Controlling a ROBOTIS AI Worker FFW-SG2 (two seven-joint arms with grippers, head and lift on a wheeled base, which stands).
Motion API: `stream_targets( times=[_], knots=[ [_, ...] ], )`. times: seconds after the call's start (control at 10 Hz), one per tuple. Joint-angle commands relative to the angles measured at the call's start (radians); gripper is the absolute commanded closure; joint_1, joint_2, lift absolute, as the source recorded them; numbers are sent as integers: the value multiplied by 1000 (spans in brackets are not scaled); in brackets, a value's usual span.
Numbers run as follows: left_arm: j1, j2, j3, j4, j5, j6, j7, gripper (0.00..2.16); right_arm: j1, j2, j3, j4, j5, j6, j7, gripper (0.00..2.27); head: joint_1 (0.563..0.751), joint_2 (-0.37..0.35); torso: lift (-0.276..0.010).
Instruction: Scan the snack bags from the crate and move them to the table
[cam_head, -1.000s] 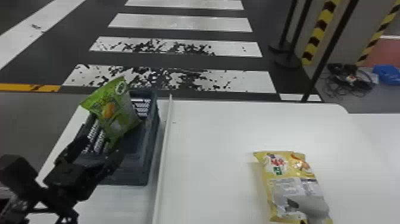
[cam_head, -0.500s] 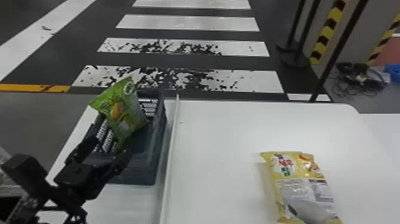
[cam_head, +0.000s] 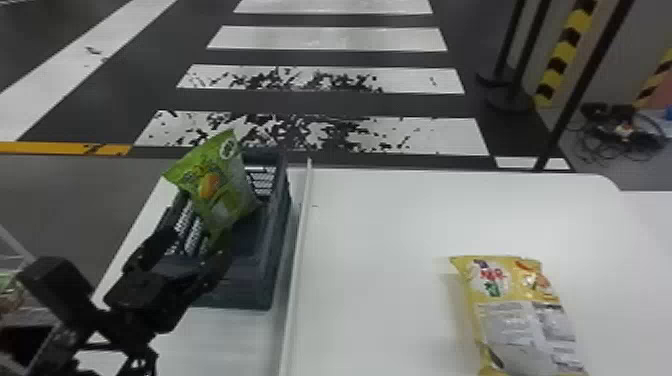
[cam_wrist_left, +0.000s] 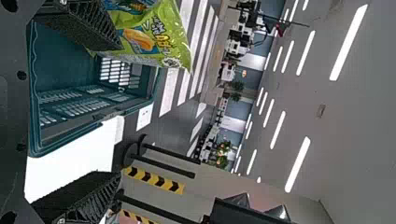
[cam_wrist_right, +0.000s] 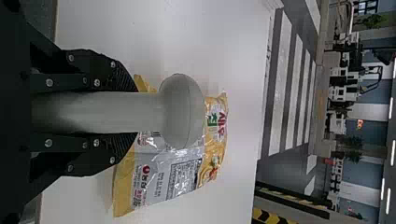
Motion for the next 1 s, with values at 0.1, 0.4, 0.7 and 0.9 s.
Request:
stream_targets(
  times=[0.1, 0.4, 0.7, 0.9],
  knots=[
    [2, -1, 8, 2, 2, 0, -7, 33, -8, -2, -3, 37, -1, -39, 0, 2240, 695, 39, -95],
    [7, -4, 8, 2, 4, 0, -11, 33, -51, -7, -16, 86, -3, -54, 0, 2240, 695, 32, -95],
    [10, -4, 10, -2, 4, 0, -11, 33, -64, -8, -23, 110, -8, -54, 0, 2240, 695, 21, -95],
    [11, -4, 10, -2, 4, 0, -15, 33, -58, -8, -28, 115, -12, -76, 0, 2240, 695, 15, -95]
  ],
)
